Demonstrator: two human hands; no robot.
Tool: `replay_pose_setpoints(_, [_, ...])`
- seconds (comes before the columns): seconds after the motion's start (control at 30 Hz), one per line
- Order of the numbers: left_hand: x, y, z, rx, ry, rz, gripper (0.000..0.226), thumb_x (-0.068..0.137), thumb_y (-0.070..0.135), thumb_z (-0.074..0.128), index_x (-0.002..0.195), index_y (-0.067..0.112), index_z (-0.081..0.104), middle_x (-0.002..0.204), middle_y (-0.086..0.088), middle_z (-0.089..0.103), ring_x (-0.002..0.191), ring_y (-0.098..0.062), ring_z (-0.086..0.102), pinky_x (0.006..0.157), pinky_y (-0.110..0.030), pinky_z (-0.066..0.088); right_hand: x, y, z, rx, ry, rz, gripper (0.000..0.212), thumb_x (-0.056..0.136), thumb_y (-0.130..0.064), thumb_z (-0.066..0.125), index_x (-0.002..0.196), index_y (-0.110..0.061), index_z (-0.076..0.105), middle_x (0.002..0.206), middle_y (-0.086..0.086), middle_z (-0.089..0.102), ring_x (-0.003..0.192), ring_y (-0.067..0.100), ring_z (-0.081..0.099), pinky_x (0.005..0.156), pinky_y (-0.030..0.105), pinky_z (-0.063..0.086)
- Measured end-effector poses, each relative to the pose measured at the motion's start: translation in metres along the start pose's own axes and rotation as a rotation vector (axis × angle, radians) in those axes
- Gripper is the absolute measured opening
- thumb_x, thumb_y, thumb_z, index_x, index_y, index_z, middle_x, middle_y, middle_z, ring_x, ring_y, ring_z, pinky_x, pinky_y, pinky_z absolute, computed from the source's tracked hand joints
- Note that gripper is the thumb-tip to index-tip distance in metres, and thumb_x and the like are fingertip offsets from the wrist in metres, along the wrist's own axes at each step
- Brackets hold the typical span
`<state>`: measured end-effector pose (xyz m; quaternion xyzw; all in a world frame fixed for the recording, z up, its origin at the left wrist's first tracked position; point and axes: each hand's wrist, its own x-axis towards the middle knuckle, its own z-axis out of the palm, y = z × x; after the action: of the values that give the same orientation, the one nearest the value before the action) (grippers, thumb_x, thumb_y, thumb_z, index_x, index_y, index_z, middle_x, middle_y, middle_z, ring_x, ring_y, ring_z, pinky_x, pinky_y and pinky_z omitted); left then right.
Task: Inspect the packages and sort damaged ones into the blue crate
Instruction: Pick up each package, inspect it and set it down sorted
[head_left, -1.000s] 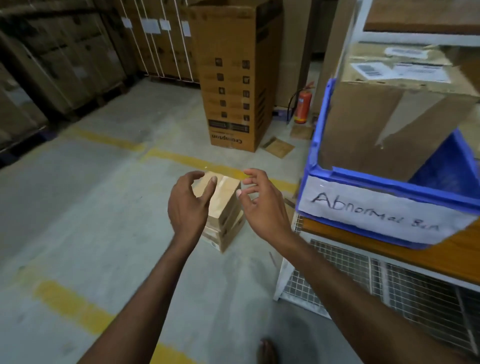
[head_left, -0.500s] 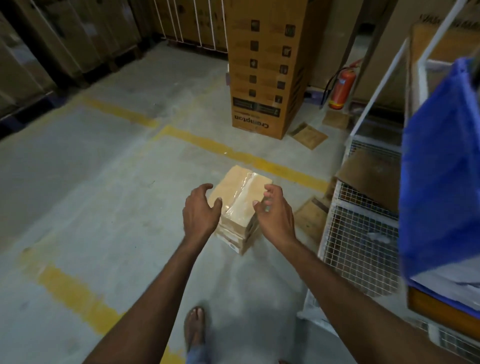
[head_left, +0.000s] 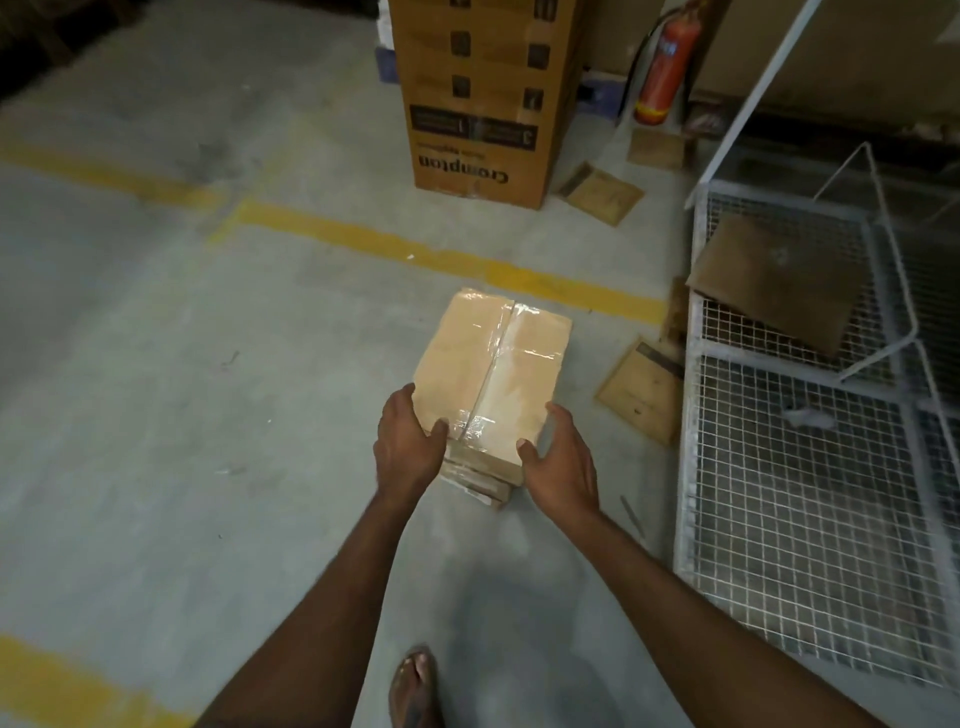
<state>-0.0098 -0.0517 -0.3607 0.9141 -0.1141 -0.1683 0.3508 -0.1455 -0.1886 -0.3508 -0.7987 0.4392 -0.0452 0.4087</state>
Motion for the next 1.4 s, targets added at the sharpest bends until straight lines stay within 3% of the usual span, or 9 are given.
replay_pose_setpoints(0.2, [0.054,-0.037,0.043,0.088,-0.018,-0.077,0.088,0.096,0.042,0.067,0.162,0.011,0.018,0.169,-0.013,0.021,0.154,-0.033,0.02,0.117,-0.057,0.029,0.042,0.026,0.055,-0.025,-0.048,0.11,0.086,0.099,-0.034,0.064,0.165,-0.014,0.013,0.169,0.007,0.029,0.15,0.031,0.036,0.119,0.039,0.034])
replay_pose_setpoints(0.33, [0.078,-0.058,0.066,-0.039,-0.072,-0.183,0.1,0.089,0.053,0.073,0.161,0.013,0.017,0.163,-0.012,0.029,0.147,-0.035,0.034,0.114,-0.06,0.036,0.067,0.039,0.078,0.056,-0.061,0.231,0.097,0.097,-0.037,0.07,0.166,-0.01,0.007,0.168,0.009,0.03,0.149,0.03,0.037,0.117,0.035,0.032])
replay_pose_setpoints(0.47, [0.084,-0.06,0.066,-0.15,-0.045,-0.156,0.087,0.082,0.044,0.084,0.148,0.01,0.039,0.14,-0.014,0.046,0.125,-0.035,0.053,0.103,-0.049,0.048,0.074,0.046,0.081,0.122,-0.049,0.283,0.086,0.091,-0.032,0.077,0.159,-0.017,0.027,0.149,0.008,0.055,0.132,0.032,0.055,0.106,0.034,0.044])
replay_pose_setpoints(0.57, [0.077,-0.051,0.058,-0.179,-0.013,-0.109,0.079,0.081,0.042,0.085,0.143,0.01,0.047,0.133,-0.012,0.05,0.119,-0.032,0.056,0.097,-0.045,0.051,0.071,0.041,0.07,0.146,-0.026,0.272,0.082,0.088,-0.034,0.08,0.156,-0.02,0.034,0.145,0.003,0.058,0.13,0.031,0.057,0.106,0.037,0.047])
replay_pose_setpoints(0.87, [0.032,0.027,-0.003,-0.3,0.084,-0.018,0.076,0.081,0.045,0.084,0.142,0.017,0.049,0.135,-0.004,0.05,0.122,-0.024,0.055,0.093,-0.034,0.047,0.037,-0.018,-0.012,0.276,0.064,0.207,0.086,0.089,-0.031,0.079,0.161,-0.026,0.032,0.152,-0.005,0.054,0.135,0.021,0.054,0.115,0.038,0.043])
replay_pose_setpoints(1.0, [0.003,0.081,-0.057,-0.373,0.144,0.019,0.073,0.079,0.052,0.084,0.137,0.021,0.052,0.125,0.004,0.055,0.109,-0.014,0.054,0.09,-0.031,0.046,0.009,-0.065,-0.068,0.379,0.137,0.149,0.088,0.09,-0.032,0.079,0.163,-0.026,0.029,0.158,-0.004,0.048,0.141,0.017,0.049,0.118,0.041,0.041])
replay_pose_setpoints(1.17, [-0.046,0.146,-0.136,-0.523,0.287,0.056,0.047,0.086,0.047,0.08,0.125,0.025,0.064,0.108,0.012,0.069,0.099,-0.01,0.066,0.089,-0.029,0.054,-0.046,-0.126,-0.132,0.546,0.19,0.082,0.094,0.076,-0.059,0.073,0.159,-0.036,0.036,0.157,-0.01,0.049,0.141,0.015,0.049,0.115,0.045,0.044])
replay_pose_setpoints(1.27, [-0.089,0.183,-0.177,-0.558,0.358,0.089,0.038,0.088,0.048,0.076,0.119,0.028,0.07,0.108,0.014,0.073,0.097,-0.001,0.067,0.089,-0.03,0.056,-0.087,-0.153,-0.173,0.61,0.221,0.034,0.089,0.08,-0.06,0.071,0.159,-0.036,0.038,0.158,-0.01,0.047,0.141,0.016,0.048,0.116,0.043,0.042])
replay_pose_setpoints(1.4, [-0.159,0.218,-0.213,-0.561,0.458,0.084,0.045,0.087,0.055,0.072,0.124,0.029,0.07,0.112,0.011,0.074,0.101,-0.008,0.068,0.095,-0.038,0.056,-0.146,-0.171,-0.229,0.579,0.222,-0.082,0.076,0.086,-0.056,0.071,0.155,-0.04,0.042,0.147,-0.011,0.056,0.131,0.019,0.056,0.108,0.04,0.046])
